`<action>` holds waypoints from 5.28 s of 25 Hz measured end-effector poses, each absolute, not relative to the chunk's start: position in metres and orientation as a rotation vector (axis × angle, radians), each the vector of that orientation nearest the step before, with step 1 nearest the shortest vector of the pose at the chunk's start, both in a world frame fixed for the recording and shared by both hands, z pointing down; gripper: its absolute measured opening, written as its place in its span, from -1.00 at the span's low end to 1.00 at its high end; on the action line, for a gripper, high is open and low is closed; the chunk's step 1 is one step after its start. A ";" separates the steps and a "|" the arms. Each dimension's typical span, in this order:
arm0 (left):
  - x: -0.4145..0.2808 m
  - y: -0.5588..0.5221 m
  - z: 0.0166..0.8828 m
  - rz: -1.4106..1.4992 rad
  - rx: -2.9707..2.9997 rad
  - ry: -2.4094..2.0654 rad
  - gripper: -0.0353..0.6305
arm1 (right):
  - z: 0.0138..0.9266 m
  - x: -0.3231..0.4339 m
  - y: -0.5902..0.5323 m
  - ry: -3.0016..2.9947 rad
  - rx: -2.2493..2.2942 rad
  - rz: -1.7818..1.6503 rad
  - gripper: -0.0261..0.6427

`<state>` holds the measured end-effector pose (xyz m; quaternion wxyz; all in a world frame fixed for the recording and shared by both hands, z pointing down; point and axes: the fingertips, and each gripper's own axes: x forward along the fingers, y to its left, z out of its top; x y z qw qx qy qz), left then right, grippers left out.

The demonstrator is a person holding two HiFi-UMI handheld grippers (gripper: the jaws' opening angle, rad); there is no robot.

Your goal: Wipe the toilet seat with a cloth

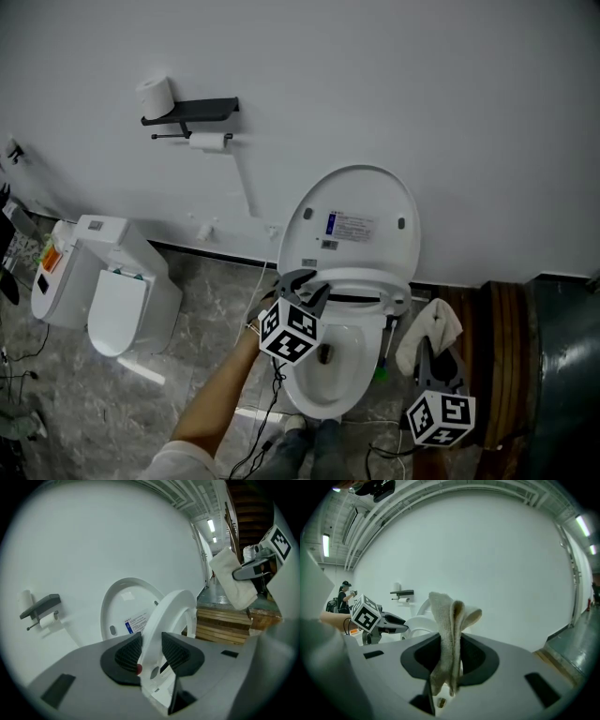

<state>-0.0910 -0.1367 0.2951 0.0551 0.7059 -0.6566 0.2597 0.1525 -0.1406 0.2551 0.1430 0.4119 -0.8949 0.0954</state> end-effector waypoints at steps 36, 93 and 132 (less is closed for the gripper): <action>-0.036 -0.050 0.335 0.836 2.153 -1.974 -0.43 | 0.293 0.229 -0.054 -2.508 1.281 0.391 -0.63; 0.052 0.081 0.477 1.075 2.142 -1.917 -0.43 | 0.380 0.300 0.043 -2.386 1.252 0.481 -0.63; 0.087 0.141 0.661 1.261 2.068 -1.438 -0.43 | 0.476 0.302 0.062 -2.247 1.229 0.605 -0.64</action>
